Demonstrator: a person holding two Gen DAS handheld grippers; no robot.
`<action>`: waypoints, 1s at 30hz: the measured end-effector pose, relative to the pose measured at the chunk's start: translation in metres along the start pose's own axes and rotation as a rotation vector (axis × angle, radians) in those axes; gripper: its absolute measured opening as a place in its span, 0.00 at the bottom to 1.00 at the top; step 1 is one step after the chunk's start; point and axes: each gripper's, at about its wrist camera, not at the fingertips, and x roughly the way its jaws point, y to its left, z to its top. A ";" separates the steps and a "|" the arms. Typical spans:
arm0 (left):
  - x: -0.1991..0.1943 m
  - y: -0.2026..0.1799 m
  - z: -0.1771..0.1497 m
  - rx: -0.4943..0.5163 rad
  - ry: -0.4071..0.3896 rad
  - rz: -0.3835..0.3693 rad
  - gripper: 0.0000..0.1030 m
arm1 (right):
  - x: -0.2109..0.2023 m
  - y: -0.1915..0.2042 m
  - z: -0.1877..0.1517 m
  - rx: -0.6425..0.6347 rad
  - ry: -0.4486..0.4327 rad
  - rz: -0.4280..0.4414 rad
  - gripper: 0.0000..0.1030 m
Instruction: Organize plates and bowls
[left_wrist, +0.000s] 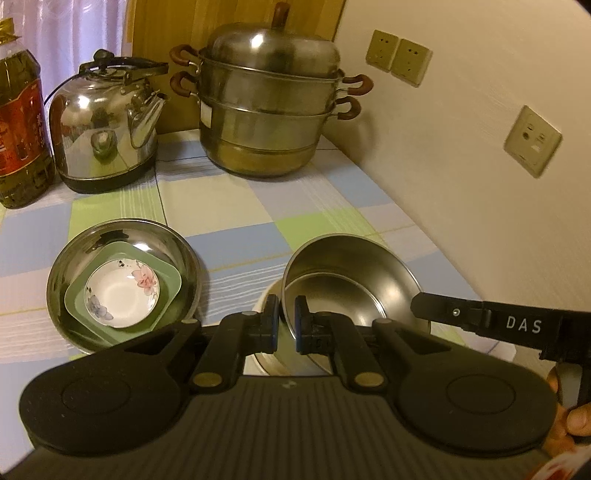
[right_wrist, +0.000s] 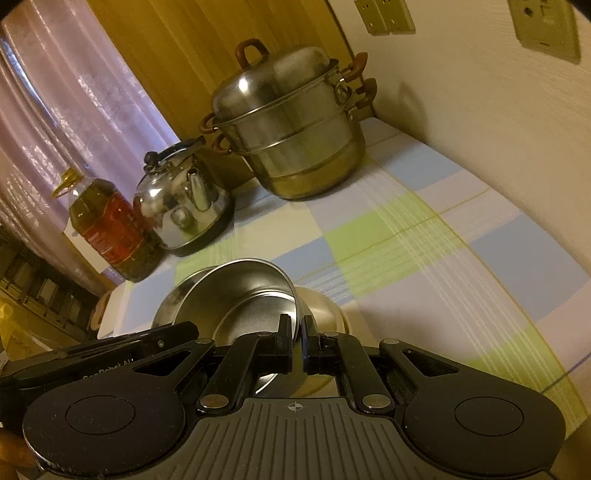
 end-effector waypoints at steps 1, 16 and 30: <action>0.003 0.001 0.001 0.000 0.001 0.002 0.07 | 0.004 -0.001 0.002 0.003 0.004 -0.001 0.05; 0.033 0.007 0.002 -0.001 0.051 0.008 0.07 | 0.036 -0.014 0.004 0.018 0.052 -0.026 0.05; 0.045 0.009 -0.001 -0.008 0.095 0.007 0.12 | 0.048 -0.020 0.001 0.032 0.079 -0.034 0.05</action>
